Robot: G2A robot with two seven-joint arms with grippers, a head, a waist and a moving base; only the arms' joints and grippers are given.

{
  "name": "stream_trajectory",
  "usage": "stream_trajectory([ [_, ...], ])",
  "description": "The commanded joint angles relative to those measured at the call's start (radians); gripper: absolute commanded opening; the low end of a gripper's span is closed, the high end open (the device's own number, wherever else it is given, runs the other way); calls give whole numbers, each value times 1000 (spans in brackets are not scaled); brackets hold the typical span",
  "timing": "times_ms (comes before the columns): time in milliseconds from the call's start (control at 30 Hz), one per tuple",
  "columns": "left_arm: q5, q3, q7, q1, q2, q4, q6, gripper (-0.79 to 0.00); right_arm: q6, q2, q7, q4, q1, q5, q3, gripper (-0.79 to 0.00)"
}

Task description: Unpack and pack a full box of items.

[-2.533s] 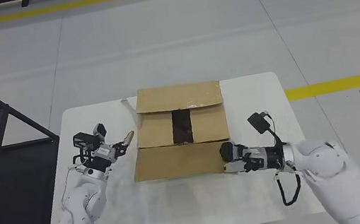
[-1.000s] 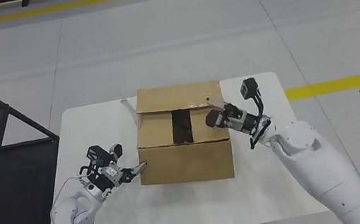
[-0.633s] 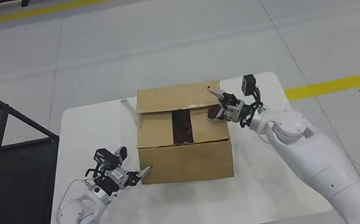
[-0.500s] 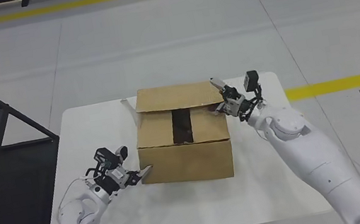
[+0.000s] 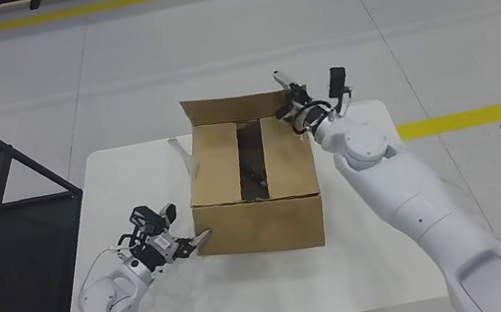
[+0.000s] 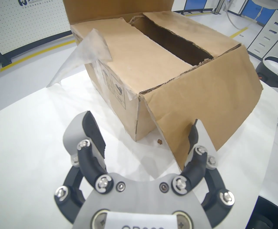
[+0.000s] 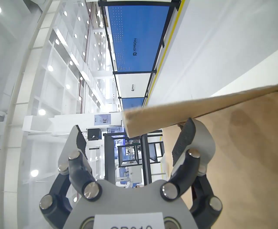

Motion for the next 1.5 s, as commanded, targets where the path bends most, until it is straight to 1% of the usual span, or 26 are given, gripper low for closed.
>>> stream_trajectory([
  [0, -1, 0, -1, 1, 1, 0, 2, 0, -7, -23, -71, 46, 30, -23, -19, 0],
  [100, -4, 0, 0, 2, 3, 2, 3, 0, -11, -62, -167, 107, 67, -58, -49, 0],
  [200, -9, 2, 1, 2, 3, 4, 4, 0, -23, -96, -223, 162, 91, -70, -64, 0],
  [333, -17, 2, 2, 0, 5, 12, 7, 0, -36, -132, -259, 226, 116, -79, -72, 0],
  [467, -26, 3, 2, -3, 6, 21, 10, 0, -35, -160, -287, 276, 131, -100, -78, 0],
  [667, -26, 3, 2, -3, 6, 21, 10, 0, -35, -160, -287, 276, 131, -100, -78, 0],
  [767, -54, 0, 7, -3, 4, 26, 41, 0, -35, -160, -287, 276, 131, -100, -78, 0],
  [1000, -54, 0, 7, -3, 4, 26, 41, 0, -35, -160, -287, 276, 131, -100, -78, 0],
  [1067, -64, -1, 5, 1, 4, 23, 40, 0, -44, -156, -265, 263, 112, -100, -74, 0],
  [1133, -107, -17, -6, 8, 7, 13, 13, 0, -75, -146, -261, 248, 92, -107, -60, 0],
  [1167, -140, -27, -18, 11, 9, 12, -17, 0, -94, -142, -261, 233, 81, -111, -54, 0],
  [1267, -239, -60, -73, 15, 20, 16, -149, 0, -180, -122, -206, 183, 47, -111, -27, 0],
  [1367, -373, -87, -149, 15, 32, 49, -292, 0, -262, -97, -126, 131, 15, -100, 14, 0],
  [1467, -511, -77, -277, 16, 45, 58, -305, 0, -320, -71, -46, 61, -20, -81, 60, 0],
])
